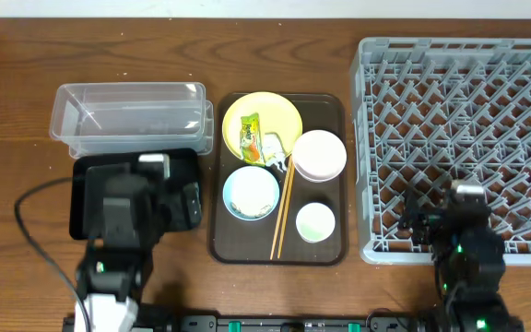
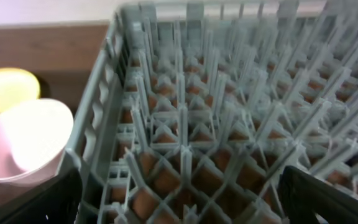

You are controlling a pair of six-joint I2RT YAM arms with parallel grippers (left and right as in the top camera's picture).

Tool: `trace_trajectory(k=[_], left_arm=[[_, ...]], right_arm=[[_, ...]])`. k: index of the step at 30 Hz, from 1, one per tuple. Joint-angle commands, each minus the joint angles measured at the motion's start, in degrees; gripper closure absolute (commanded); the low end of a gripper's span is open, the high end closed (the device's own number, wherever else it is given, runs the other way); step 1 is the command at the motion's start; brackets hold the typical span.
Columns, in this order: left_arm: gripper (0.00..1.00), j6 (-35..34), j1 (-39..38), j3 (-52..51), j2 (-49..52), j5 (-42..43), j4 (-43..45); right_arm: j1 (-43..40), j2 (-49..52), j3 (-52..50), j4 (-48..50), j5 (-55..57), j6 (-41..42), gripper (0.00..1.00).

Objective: Sort waste into correct bins and load items into the dishwasher rack
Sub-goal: 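Reach the left gripper to the snack wrapper on the yellow plate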

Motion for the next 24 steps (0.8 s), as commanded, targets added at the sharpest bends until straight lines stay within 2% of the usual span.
trace_trajectory(k=[1, 6, 10, 13, 17, 24], left_arm=[[0.05, -0.5, 0.0, 8.8, 6.9, 1.9, -6.6], [0.05, -0.5, 0.0, 22.2, 16.2, 2.5, -21.5], [0.05, -0.5, 0.0, 27.8, 19.1, 2.5, -25.8], [0.05, -0.5, 0.0, 28.0, 19.1, 2.5, -25.9], [0.05, -0.5, 0.0, 27.9, 19.1, 3.0, -24.7], [0.06, -2.8, -0.2, 28.0, 19.3, 7.7, -15.2]], right_arm=[[0.9, 7.5, 6.5, -3.1, 0.5, 1.8, 0.01], [0.9, 20.1, 19.0, -14.2, -2.4, 1.8, 0.01], [0.9, 29.2, 29.2, -23.4, -3.1, 1.8, 0.01], [0.9, 34.3, 34.7, -28.5, -3.1, 1.7, 0.01], [0.9, 37.8, 37.2, -29.6, -3.9, 1.0, 0.01], [0.9, 38.2, 37.1, -29.3, -5.5, 1.0, 0.01]])
